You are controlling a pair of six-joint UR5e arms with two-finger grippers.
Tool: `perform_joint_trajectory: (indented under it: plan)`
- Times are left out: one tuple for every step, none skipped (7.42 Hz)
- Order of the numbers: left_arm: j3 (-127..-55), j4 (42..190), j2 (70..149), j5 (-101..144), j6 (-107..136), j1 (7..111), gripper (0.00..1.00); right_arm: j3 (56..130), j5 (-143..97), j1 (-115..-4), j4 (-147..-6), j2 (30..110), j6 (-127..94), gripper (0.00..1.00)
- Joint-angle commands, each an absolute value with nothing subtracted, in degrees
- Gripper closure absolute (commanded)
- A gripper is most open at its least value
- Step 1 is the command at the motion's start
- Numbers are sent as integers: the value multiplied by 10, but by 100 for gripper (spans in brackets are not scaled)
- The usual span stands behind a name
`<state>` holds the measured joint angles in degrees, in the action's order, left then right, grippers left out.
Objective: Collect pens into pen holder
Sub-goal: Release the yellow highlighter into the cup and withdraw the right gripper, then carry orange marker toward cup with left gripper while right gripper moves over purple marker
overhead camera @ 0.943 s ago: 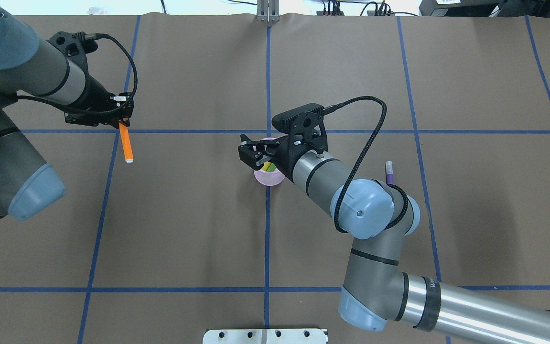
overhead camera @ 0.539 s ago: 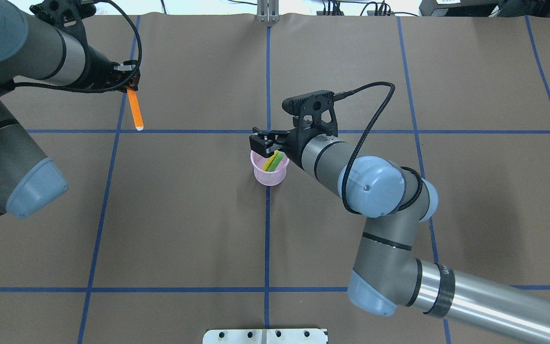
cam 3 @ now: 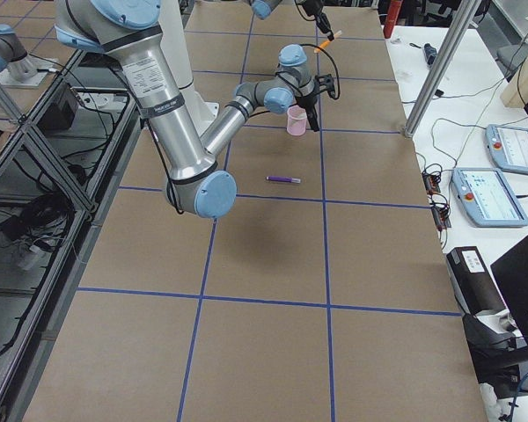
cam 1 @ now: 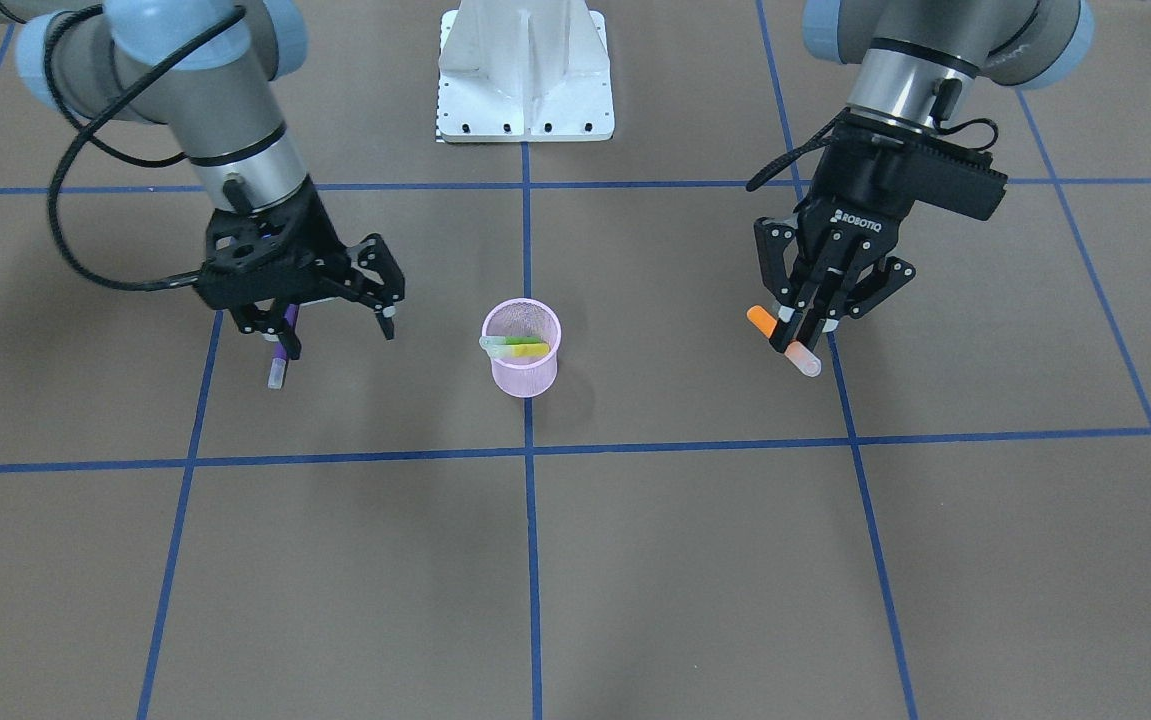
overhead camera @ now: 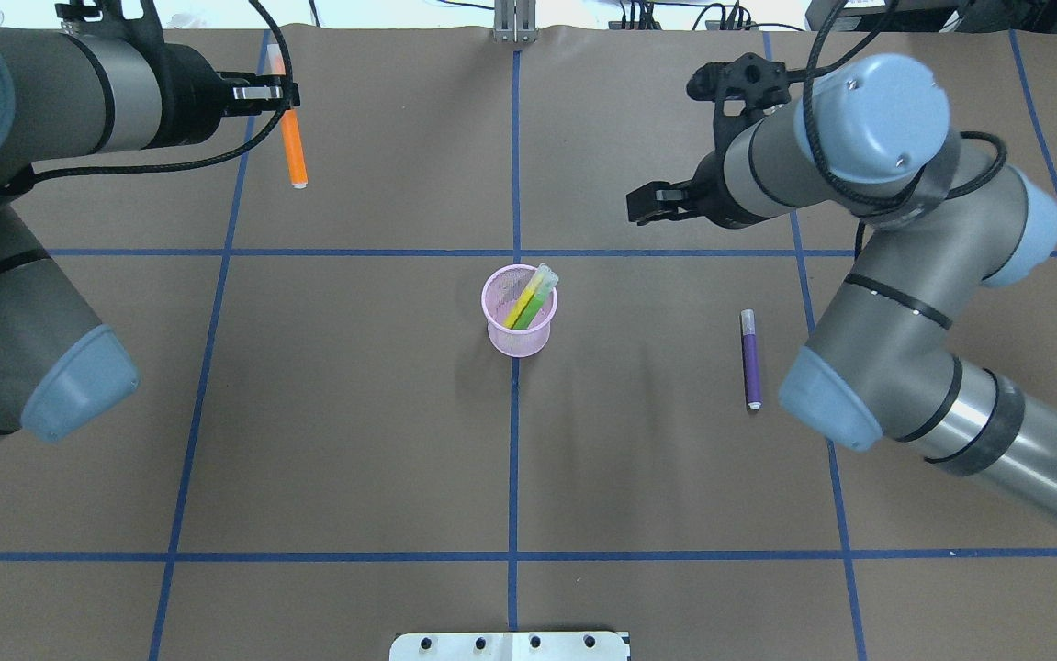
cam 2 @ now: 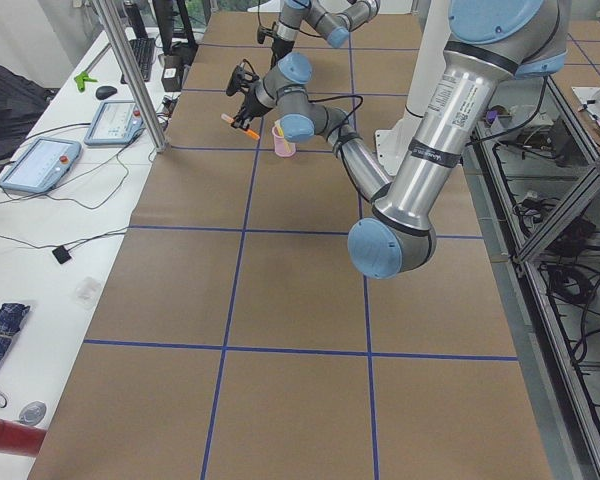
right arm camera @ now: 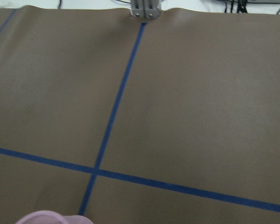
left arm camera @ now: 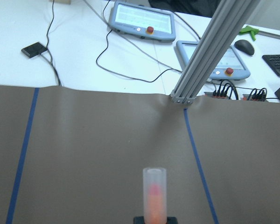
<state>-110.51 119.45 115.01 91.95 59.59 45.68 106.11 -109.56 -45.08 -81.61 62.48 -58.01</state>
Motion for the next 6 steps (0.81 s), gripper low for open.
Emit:
perform_joint_trajectory:
  plan:
    - [-1087,1252,1157,785,592,360,100,1050,-1172,-501,-845,661,-584,1]
    - [-1057,1279,1170,763,594,347,100,1039,-1172,-500,-872,665,-597,1]
    - [-1017,1328,1185,745,597,325,100,1015,-1172,-498,-879,665,-599,1]
    - [-981,1363,1211,708,596,296,100,989,-1172,-493,-874,665,-599,1]
    - [-963,1365,1233,702,596,290,100,973,-1172,-475,-873,664,-599,1]
    - [-965,1366,1238,703,596,290,100,966,-1172,-465,-872,664,-598,1]
